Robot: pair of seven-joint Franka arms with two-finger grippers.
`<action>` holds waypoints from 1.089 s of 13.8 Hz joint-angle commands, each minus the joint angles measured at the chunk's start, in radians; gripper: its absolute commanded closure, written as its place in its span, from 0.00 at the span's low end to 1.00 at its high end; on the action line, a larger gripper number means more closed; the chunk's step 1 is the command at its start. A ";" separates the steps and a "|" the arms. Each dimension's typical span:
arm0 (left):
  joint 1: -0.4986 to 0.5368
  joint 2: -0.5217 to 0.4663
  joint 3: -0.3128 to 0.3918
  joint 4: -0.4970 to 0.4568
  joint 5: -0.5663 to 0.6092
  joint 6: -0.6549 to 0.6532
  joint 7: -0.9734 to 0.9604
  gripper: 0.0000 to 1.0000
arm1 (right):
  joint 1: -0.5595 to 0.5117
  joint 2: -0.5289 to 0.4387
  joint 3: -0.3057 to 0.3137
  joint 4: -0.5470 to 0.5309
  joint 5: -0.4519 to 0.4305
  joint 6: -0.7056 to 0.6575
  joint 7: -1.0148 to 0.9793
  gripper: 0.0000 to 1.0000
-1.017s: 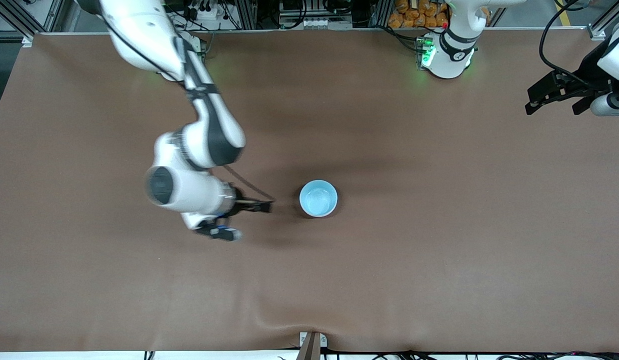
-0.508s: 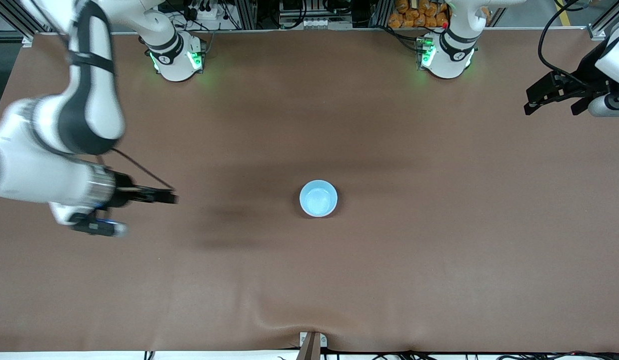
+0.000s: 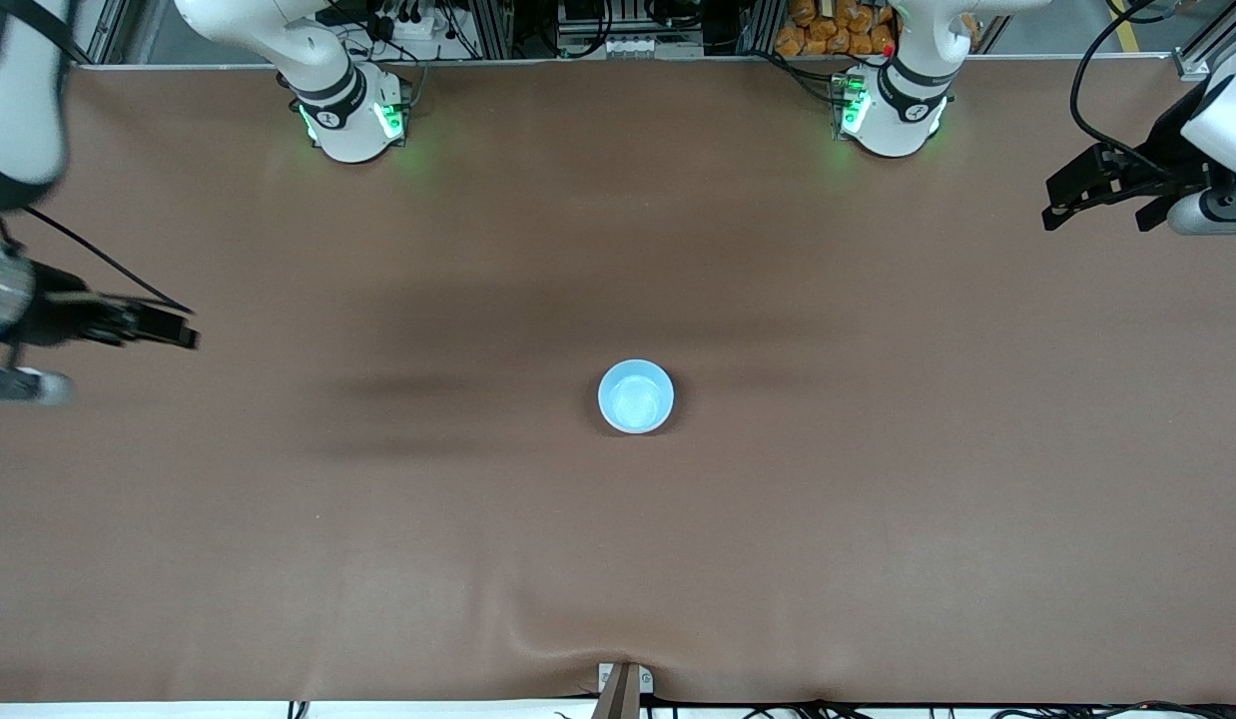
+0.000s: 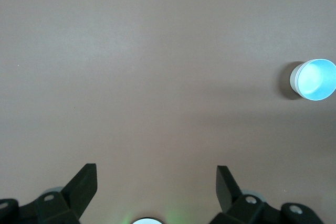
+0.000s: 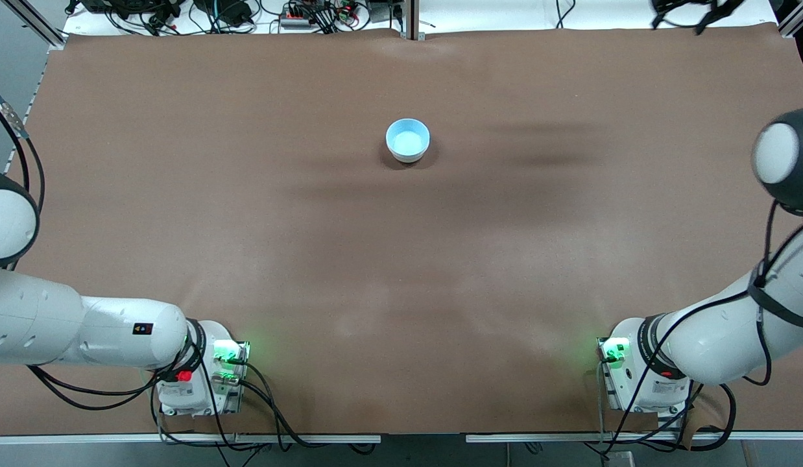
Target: Stack pink and blue bowls on white bowl
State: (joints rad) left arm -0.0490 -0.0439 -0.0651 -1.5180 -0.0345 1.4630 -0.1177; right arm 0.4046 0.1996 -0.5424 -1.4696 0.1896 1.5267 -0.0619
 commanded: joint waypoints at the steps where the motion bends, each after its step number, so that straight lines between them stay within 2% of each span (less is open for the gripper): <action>1: -0.002 0.004 -0.004 0.006 0.022 0.002 0.007 0.00 | -0.232 -0.135 0.239 -0.083 -0.081 0.009 -0.006 0.00; 2: 0.000 0.004 -0.004 0.004 0.022 0.002 0.009 0.00 | -0.298 -0.166 0.315 -0.106 -0.102 0.015 -0.004 0.00; 3: 0.001 0.004 -0.004 0.004 0.022 0.002 0.009 0.00 | -0.326 -0.192 0.358 -0.136 -0.133 0.021 0.008 0.00; 4: 0.000 0.004 -0.004 0.004 0.022 0.002 0.007 0.00 | -0.342 -0.213 0.373 -0.167 -0.136 0.035 0.010 0.00; 6: 0.001 0.004 -0.005 0.004 0.022 0.002 0.004 0.00 | -0.366 -0.238 0.380 -0.208 -0.136 0.061 0.010 0.00; 8: 0.005 0.005 -0.007 0.006 0.022 0.002 0.007 0.00 | -0.375 -0.236 0.393 -0.206 -0.142 0.058 0.010 0.00; 12: -0.002 0.009 -0.007 0.007 0.022 0.002 -0.002 0.00 | -0.408 -0.235 0.436 -0.184 -0.168 0.030 0.048 0.00; 15: -0.002 0.009 -0.007 0.007 0.022 0.002 0.001 0.00 | -0.409 -0.230 0.438 -0.147 -0.176 0.017 0.039 0.00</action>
State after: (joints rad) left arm -0.0498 -0.0399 -0.0656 -1.5201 -0.0336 1.4630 -0.1178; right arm 0.0240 -0.0096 -0.1330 -1.6299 0.0402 1.5597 -0.0327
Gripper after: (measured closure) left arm 0.000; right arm 0.000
